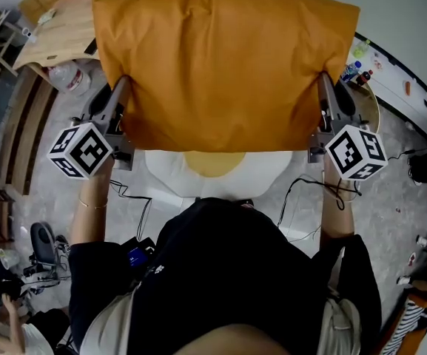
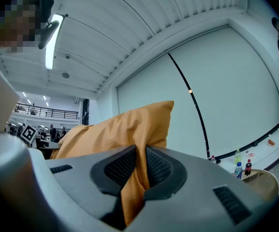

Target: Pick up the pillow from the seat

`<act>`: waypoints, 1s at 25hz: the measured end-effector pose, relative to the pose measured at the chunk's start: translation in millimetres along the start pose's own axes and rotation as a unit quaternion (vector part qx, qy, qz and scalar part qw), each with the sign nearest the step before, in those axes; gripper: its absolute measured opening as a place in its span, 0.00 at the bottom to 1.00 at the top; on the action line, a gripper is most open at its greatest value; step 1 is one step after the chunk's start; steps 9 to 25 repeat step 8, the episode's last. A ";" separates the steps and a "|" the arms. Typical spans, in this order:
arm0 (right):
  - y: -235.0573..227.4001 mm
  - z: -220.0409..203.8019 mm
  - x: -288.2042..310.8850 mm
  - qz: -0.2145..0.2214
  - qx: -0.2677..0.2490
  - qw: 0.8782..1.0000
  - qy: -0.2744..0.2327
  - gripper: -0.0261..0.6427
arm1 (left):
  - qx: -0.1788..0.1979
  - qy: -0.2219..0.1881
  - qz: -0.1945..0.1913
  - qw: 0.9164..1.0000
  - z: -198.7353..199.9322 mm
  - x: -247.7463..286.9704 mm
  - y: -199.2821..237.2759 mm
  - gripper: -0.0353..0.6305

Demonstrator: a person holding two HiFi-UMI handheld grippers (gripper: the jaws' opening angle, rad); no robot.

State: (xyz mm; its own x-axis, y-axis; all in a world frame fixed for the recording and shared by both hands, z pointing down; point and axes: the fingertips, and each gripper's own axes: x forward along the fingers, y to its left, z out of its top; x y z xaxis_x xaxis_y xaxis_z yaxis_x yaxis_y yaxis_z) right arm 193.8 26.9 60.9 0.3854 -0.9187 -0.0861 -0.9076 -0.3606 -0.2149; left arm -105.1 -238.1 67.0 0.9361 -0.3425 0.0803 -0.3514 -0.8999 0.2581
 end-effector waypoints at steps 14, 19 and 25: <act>4.2 -2.5 -0.1 0.002 0.004 1.000 0.006 0.14 | -0.002 0.001 0.005 1.000 -1.1 -5.9 2.3 0.20; 4.2 -2.5 -0.1 0.002 0.004 1.000 0.006 0.14 | -0.002 0.001 0.005 1.000 -1.1 -5.9 2.3 0.20; 4.2 -2.5 -0.1 0.002 0.004 1.000 0.006 0.14 | -0.002 0.001 0.005 1.000 -1.1 -5.9 2.3 0.20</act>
